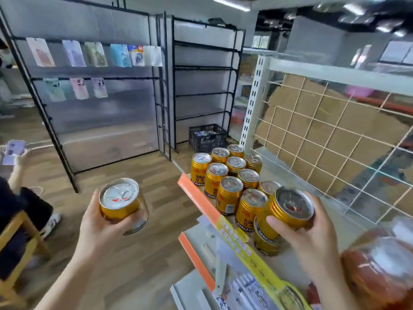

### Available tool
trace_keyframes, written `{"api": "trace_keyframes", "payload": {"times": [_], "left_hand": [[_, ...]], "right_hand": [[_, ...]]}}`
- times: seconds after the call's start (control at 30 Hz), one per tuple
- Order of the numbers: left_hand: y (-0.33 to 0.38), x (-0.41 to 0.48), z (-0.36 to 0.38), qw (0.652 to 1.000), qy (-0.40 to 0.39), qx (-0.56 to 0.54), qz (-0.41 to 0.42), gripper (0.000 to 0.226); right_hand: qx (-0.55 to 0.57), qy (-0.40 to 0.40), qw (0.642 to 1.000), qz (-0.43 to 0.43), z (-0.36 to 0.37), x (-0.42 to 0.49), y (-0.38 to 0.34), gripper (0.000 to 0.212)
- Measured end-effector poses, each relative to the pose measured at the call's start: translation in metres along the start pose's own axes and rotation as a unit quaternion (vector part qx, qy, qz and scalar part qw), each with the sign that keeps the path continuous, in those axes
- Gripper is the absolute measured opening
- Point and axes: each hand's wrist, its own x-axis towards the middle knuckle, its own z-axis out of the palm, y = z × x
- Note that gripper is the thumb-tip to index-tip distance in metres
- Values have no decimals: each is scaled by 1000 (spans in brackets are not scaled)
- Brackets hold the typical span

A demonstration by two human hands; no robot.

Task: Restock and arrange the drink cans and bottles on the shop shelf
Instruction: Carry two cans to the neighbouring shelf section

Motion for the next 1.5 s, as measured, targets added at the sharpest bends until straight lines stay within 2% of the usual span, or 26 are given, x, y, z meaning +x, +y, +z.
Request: {"api": "trace_keyframes", "payload": {"times": [0.17,0.4,0.53,0.63,0.83,1.03,1.17,1.33,1.5], "left_hand": [[-2,62,50,997,-69,-12,26,57],[16,133,141,970,-203,-108,78,65],[37,165,196,930,-306,-182,96,65],[54,183,235,890,-388,-211,111,65],[66,197,295,817,-513,-231,125,67],[64,196,345,774,-591,-122,190,66],[55,196,365,717,-653,-22,244,69],[46,193,376,631,-701,94,319,69],[39,198,377,580,-726,143,340,67]], "right_hand": [[-23,42,999,3,6,40,1,60],[-68,167,983,43,5,72,11,65],[-96,231,966,68,7,87,14,72],[-119,268,952,90,7,99,16,67],[-154,294,936,114,10,120,18,71],[-239,276,916,165,12,139,35,63],[-251,245,909,225,5,153,56,58],[-248,140,906,313,-3,165,75,65],[-232,33,892,387,-4,169,80,66]]}}
